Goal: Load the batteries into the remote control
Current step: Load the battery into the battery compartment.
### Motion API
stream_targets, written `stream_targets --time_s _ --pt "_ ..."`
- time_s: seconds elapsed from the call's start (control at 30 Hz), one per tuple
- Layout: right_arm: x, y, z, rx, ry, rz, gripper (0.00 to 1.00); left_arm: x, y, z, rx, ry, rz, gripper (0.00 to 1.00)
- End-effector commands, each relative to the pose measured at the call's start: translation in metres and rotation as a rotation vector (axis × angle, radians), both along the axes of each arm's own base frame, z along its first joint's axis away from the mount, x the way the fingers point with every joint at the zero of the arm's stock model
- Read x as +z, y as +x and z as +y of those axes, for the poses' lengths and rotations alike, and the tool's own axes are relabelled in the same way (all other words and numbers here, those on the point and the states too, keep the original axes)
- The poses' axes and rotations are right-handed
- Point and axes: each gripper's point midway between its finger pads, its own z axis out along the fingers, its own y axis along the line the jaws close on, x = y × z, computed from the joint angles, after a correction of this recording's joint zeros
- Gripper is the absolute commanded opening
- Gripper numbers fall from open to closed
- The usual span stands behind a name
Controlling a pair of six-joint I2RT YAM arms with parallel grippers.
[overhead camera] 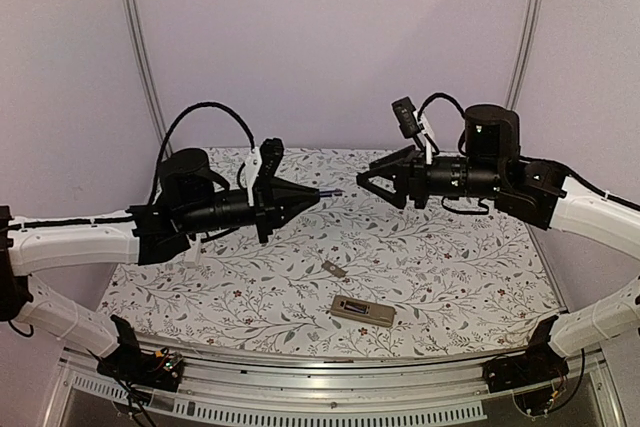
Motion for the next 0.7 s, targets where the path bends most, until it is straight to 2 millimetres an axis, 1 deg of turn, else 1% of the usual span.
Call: stream_targets --time_s 0.0,0.07,0.1,0.17,0.27,0.3,0.37,0.4,0.5,0.67 --pt "-0.062 0.032 -0.047 -0.259 -0.155 0.161 0.62 -0.112 0.0 0.012 0.005 0.374 0.132 0.0" --pt "-0.098 0.037 -0.063 -0.333 -0.211 0.263 0.62 -0.144 -0.009 0.01 -0.046 0.452 0.174 0.0" --pt "-0.117 0.036 -0.069 -0.356 -0.241 0.314 0.61 -0.157 -0.016 0.005 -0.077 0.481 0.186 0.0" --pt "-0.149 0.031 -0.077 -0.388 -0.288 0.418 0.6 -0.171 -0.028 -0.006 -0.143 0.499 0.192 0.0" --pt "-0.19 0.017 -0.081 -0.386 -0.352 0.553 0.59 -0.19 -0.035 -0.02 -0.209 0.52 0.196 0.0" --pt "-0.2 0.012 -0.081 -0.378 -0.363 0.589 0.59 -0.2 -0.037 -0.023 -0.229 0.544 0.203 0.0" --pt "-0.219 0.004 -0.082 -0.364 -0.389 0.65 0.58 -0.212 -0.037 -0.033 -0.27 0.579 0.218 0.0" --pt "-0.225 0.0 -0.082 -0.355 -0.393 0.669 0.58 -0.218 -0.038 -0.036 -0.289 0.597 0.229 0.0" --pt "-0.238 -0.005 -0.083 -0.347 -0.408 0.692 0.57 -0.227 -0.045 -0.044 -0.356 0.61 0.241 0.0" --pt "-0.244 -0.005 -0.081 -0.331 -0.413 0.694 0.57 -0.233 -0.044 -0.052 -0.376 0.613 0.242 0.0"
